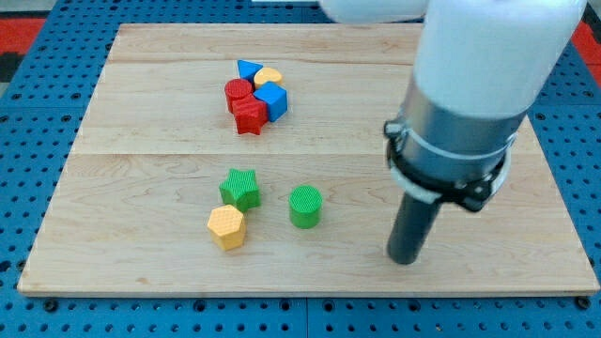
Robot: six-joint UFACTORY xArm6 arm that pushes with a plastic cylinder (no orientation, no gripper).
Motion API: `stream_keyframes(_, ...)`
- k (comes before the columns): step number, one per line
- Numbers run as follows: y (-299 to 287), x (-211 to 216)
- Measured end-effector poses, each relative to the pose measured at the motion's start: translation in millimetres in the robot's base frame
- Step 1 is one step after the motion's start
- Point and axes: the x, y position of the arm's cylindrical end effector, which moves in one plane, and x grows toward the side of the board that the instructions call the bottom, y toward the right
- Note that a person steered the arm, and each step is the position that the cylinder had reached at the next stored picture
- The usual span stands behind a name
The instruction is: Drag the green circle into the group of blocks at the center
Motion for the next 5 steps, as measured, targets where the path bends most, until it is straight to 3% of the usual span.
stream_keyframes(1,-78,-2)
stream_keyframes(2,-109,-39)
stream_keyframes(3,-108,-72)
stream_keyframes(4,-89,-76)
stream_keyframes(5,-79,-44)
